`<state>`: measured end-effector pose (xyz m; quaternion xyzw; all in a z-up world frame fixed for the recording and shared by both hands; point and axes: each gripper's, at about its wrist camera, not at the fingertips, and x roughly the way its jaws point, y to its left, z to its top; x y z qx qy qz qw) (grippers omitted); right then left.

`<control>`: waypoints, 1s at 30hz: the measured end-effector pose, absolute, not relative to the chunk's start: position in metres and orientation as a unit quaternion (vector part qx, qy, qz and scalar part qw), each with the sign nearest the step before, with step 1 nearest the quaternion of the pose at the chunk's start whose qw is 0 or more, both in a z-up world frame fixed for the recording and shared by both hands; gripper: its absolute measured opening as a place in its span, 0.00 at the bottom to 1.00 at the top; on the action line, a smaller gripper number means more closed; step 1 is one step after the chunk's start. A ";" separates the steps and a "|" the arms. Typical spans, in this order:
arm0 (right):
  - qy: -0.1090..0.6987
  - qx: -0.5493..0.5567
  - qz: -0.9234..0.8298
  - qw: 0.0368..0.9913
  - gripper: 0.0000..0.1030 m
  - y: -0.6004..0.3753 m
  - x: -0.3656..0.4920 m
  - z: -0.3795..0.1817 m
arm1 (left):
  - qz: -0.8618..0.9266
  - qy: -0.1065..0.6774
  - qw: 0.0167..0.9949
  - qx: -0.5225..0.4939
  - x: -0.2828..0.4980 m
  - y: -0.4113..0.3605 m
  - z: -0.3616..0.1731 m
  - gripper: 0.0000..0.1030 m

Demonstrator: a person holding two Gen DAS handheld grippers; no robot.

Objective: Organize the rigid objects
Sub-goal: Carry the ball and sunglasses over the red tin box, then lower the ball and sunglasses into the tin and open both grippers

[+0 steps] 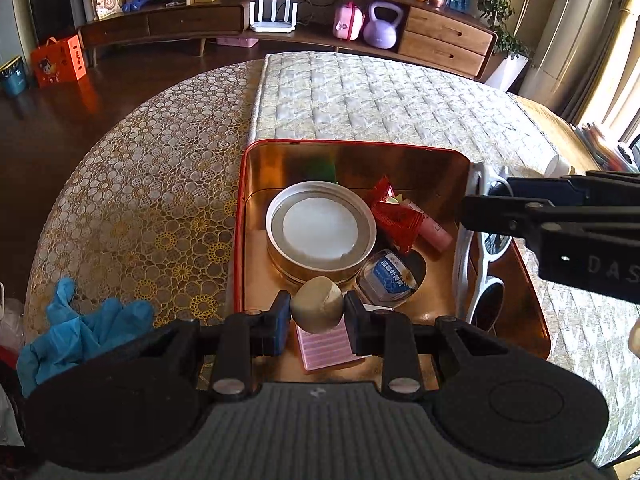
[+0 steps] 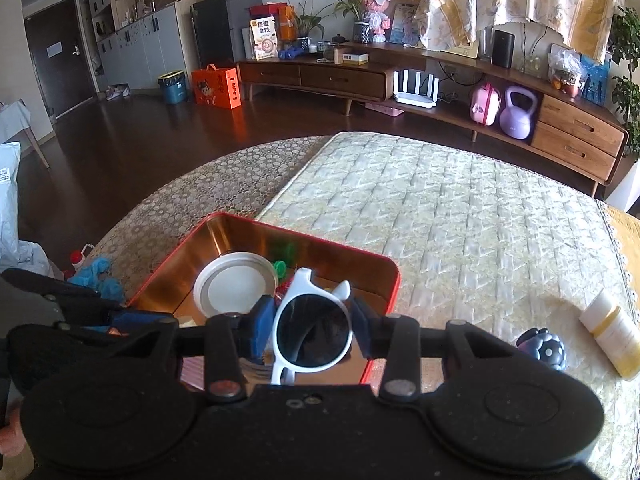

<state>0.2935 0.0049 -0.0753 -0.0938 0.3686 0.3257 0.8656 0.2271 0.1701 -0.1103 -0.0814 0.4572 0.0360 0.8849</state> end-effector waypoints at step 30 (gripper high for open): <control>0.400 -0.057 0.336 0.851 0.52 -0.020 0.281 -0.075 | 0.040 0.456 0.884 -0.093 0.234 0.162 -0.113 0.27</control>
